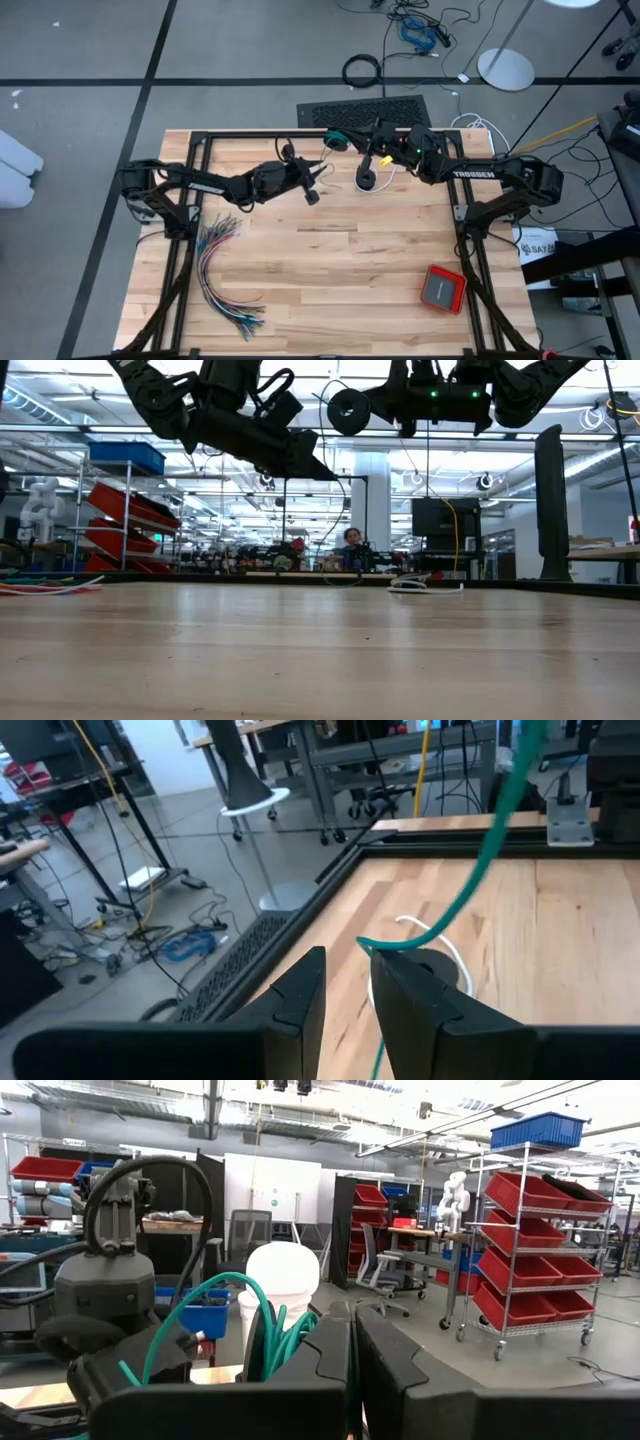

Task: Coil cords
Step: Coil the green wire onto the spool

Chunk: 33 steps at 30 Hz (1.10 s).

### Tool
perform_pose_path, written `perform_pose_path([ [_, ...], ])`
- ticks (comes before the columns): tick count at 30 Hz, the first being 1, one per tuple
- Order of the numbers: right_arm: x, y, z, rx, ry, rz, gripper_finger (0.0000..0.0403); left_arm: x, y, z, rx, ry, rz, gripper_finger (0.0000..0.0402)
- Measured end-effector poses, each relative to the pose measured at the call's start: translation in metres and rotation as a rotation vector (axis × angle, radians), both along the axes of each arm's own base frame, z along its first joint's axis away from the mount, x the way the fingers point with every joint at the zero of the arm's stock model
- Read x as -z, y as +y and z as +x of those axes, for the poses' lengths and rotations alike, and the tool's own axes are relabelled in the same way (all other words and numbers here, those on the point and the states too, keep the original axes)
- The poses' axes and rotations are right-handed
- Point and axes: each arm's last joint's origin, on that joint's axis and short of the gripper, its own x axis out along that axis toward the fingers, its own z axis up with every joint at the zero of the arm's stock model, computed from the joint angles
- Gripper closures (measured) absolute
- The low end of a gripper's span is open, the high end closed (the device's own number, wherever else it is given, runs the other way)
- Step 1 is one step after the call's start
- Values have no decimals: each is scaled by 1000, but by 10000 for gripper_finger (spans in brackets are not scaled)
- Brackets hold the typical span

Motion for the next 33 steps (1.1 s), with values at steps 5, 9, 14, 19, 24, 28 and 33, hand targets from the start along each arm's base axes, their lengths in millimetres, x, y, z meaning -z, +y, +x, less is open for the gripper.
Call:
perform_pose_path([
  [5, -1, 0, 0, 0, -7, -3, 403, 2, 0, -1, -11, 25, -1, 311],
  [9, -1, 0, 0, 0, -9, -4, 403, 1, 0, 0, -12, 15, 16, 311],
  [14, -1, 2, 1, -8, -10, 0, 403, -2, 0, 0, -18, -13, 24, 311],
  [19, -1, 4, 1, -14, -8, 1, 403, -4, 0, 0, -7, -13, 52, 328],
  [24, 0, 4, 2, -14, -3, 3, 403, 3, -3, 1, 69, 54, 27, 344],
  [28, 0, 4, 2, -15, -3, 3, 403, 6, -6, 1, 80, 87, 19, 345],
  [33, 0, 4, 2, -15, -2, 2, 403, 4, -11, 2, 94, 64, 37, 345],
])
